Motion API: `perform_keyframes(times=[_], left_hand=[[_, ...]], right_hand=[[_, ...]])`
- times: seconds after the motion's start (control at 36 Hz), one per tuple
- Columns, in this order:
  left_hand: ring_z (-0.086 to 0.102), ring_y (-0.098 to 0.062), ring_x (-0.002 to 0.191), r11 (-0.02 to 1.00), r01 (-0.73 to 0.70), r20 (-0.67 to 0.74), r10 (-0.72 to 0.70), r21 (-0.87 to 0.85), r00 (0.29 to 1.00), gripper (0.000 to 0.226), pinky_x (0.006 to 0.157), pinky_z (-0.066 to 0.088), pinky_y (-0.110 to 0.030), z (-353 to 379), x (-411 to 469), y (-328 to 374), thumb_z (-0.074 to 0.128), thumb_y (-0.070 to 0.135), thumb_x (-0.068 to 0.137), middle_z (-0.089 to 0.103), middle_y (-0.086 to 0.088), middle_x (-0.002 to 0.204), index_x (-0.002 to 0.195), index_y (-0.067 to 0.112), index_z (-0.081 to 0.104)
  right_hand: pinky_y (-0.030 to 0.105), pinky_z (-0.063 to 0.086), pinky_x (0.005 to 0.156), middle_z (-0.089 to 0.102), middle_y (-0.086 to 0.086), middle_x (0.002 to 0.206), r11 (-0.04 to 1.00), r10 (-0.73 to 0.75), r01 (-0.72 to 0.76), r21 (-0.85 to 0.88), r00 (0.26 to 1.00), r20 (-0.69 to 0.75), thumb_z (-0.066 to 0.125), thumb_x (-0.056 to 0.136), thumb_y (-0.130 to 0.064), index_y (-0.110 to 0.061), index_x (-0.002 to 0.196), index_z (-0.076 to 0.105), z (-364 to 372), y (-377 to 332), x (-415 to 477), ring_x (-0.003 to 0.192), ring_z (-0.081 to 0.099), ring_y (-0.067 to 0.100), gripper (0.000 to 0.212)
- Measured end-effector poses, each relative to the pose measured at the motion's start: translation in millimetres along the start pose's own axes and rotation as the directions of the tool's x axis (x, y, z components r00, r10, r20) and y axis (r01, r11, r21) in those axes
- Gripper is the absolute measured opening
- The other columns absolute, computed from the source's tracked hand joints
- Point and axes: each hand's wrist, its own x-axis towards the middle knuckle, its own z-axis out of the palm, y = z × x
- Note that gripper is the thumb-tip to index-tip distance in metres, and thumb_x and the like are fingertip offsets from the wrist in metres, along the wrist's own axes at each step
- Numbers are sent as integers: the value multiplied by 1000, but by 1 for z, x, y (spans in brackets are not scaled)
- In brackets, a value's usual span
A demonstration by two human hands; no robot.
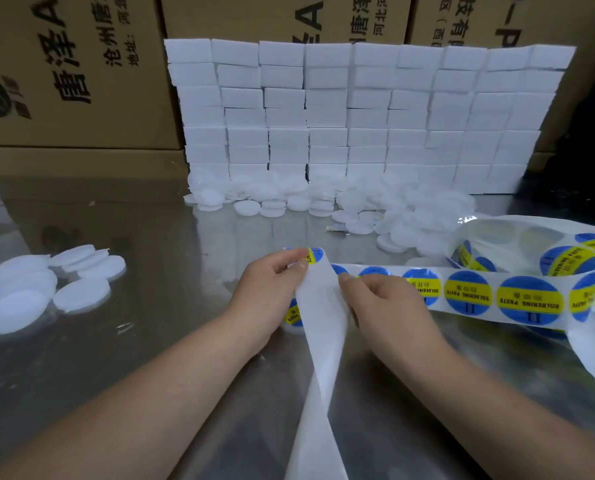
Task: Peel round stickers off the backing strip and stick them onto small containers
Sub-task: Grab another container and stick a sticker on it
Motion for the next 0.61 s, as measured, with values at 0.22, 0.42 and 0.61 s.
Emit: perform_keyframes(times=[0.22,0.42,0.61], left_hand=[[61,6,76,999,-33,76,31,21,997,39,69,48,-8,0,-5,4,50,4,89,63,20,92,96,40,62],[63,1,93,997,-76,197,80,-32,977,52,81,50,-17,4,-8,2,47,-7,89,66,21,100,98,44,57],[50,19,101,987,-153,170,144,44,975,63,71,41,-1,5,-7,0,52,-3,87,54,27,113,105,57,45]], right_hand=[[33,50,74,68,0,76,929,90,-136,345,985,144,56,86,-19,-13,80,68,6,1,5,71,61,15,15],[39,52,82,71,17,98,760,115,-260,596,956,270,52,85,2,-3,103,65,5,5,11,89,66,31,23],[31,54,68,72,12,81,683,76,-282,674,945,318,50,84,7,-8,84,67,7,10,12,73,68,23,23]])
